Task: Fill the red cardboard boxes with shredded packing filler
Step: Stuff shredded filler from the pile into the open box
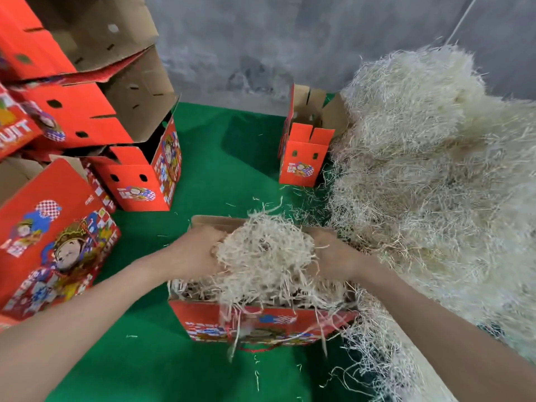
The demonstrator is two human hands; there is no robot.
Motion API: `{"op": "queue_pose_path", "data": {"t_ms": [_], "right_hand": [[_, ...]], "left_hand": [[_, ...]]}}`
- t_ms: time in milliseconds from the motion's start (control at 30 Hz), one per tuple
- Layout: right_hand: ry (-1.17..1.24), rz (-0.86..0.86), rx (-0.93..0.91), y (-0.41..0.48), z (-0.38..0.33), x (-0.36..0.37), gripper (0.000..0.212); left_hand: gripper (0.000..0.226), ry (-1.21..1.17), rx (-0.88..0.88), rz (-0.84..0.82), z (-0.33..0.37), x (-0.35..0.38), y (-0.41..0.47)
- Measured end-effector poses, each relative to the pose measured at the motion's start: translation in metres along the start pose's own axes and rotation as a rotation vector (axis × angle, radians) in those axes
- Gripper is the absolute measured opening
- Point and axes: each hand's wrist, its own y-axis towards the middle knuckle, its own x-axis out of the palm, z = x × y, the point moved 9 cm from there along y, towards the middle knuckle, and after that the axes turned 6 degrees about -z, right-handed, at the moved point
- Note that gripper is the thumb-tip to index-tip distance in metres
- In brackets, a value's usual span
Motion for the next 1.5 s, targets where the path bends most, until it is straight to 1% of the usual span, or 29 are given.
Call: {"op": "queue_pose_path", "data": {"t_ms": [33,67,133,200,267,300,333,400,433,467,500,567,600,667,767,833,867,933,1000,1067,1133,1200,1267,1333,1400,1467,1500], "right_hand": [[0.013,-0.014,-0.026,0.000,-0.002,0.002,0.018],[0.004,-0.035,-0.040,0.002,-0.002,0.004,0.010],[-0.051,-0.127,0.074,0.006,0.009,0.010,0.011],[-0.015,-0.246,0.174,0.005,0.030,0.014,0.009],[0.143,-0.315,0.122,0.004,0.033,0.010,0.063],[0.157,-0.323,0.097,0.005,0.032,0.008,0.074],[0.067,-0.293,0.086,0.010,0.031,0.006,0.068],[-0.189,-0.240,0.103,0.028,0.023,0.010,0.033],[-0.246,-0.259,0.128,0.038,0.020,0.021,0.020],[-0.303,-0.299,0.149,0.049,0.019,0.036,0.016],[-0.367,-0.338,0.154,0.059,0.017,0.049,0.019],[-0.489,-0.400,0.138,0.072,0.014,0.064,0.027],[-0.525,-0.416,0.147,0.077,0.016,0.068,0.027],[-0.543,-0.451,0.193,0.089,0.029,0.079,0.019],[-0.555,-0.443,0.241,0.102,0.042,0.084,0.020],[-0.481,-0.414,0.238,0.110,0.047,0.082,0.019],[-0.457,-0.425,0.243,0.112,0.050,0.083,0.020],[-0.443,-0.449,0.256,0.114,0.059,0.089,0.023],[-0.452,-0.469,0.279,0.114,0.067,0.098,0.033],[-0.457,-0.585,0.315,0.111,0.074,0.113,0.037],[-0.464,-0.725,0.319,0.108,0.080,0.122,0.038],[-0.468,-0.798,0.309,0.106,0.083,0.124,0.035],[-0.508,-0.810,0.309,0.106,0.085,0.122,0.029],[-0.516,-0.812,0.288,0.105,0.086,0.121,0.034],[-0.589,-0.775,0.204,0.104,0.076,0.117,0.038],[-0.711,-0.755,0.136,0.101,0.067,0.114,0.034],[-0.761,-0.771,0.122,0.097,0.063,0.114,0.032]], "left_hand": [[0.012,0.067,-0.020,-0.007,-0.006,0.002,-0.001],[0.014,0.122,-0.048,-0.037,-0.013,0.004,0.000],[0.017,0.204,-0.101,-0.141,-0.022,0.013,0.003],[0.013,0.273,-0.152,-0.252,-0.025,0.019,0.006],[0.014,0.340,-0.171,-0.330,-0.026,0.023,0.010],[0.017,0.362,-0.149,-0.360,-0.022,0.025,0.014],[0.022,0.376,-0.127,-0.397,-0.017,0.031,0.019],[0.024,0.403,-0.109,-0.483,-0.007,0.050,0.034],[0.021,0.419,-0.108,-0.526,-0.003,0.061,0.041],[0.017,0.459,-0.127,-0.570,-0.004,0.071,0.047],[0.014,0.508,-0.153,-0.605,-0.007,0.079,0.052],[0.023,0.565,-0.218,-0.669,-0.023,0.094,0.058],[0.027,0.575,-0.249,-0.710,-0.032,0.100,0.059],[0.023,0.600,-0.293,-0.773,-0.043,0.109,0.061],[0.016,0.612,-0.295,-0.754,-0.038,0.112,0.076],[0.016,0.552,-0.297,-0.697,-0.039,0.108,0.090],[0.019,0.546,-0.298,-0.680,-0.045,0.106,0.094],[0.035,0.554,-0.344,-0.668,-0.065,0.109,0.097],[0.049,0.560,-0.377,-0.677,-0.082,0.116,0.096],[0.052,0.518,-0.360,-0.724,-0.079,0.121,0.093],[0.046,0.476,-0.323,-0.764,-0.066,0.121,0.091],[0.053,0.455,-0.305,-0.755,-0.055,0.112,0.090],[0.059,0.460,-0.285,-0.758,-0.046,0.102,0.085],[0.055,0.420,-0.191,-0.755,-0.031,0.089,0.077],[0.056,0.280,-0.070,-0.827,-0.017,0.082,0.062],[0.060,0.147,-0.023,-0.937,-0.007,0.082,0.043],[0.057,0.142,-0.004,-0.971,-0.002,0.083,0.036]]}}
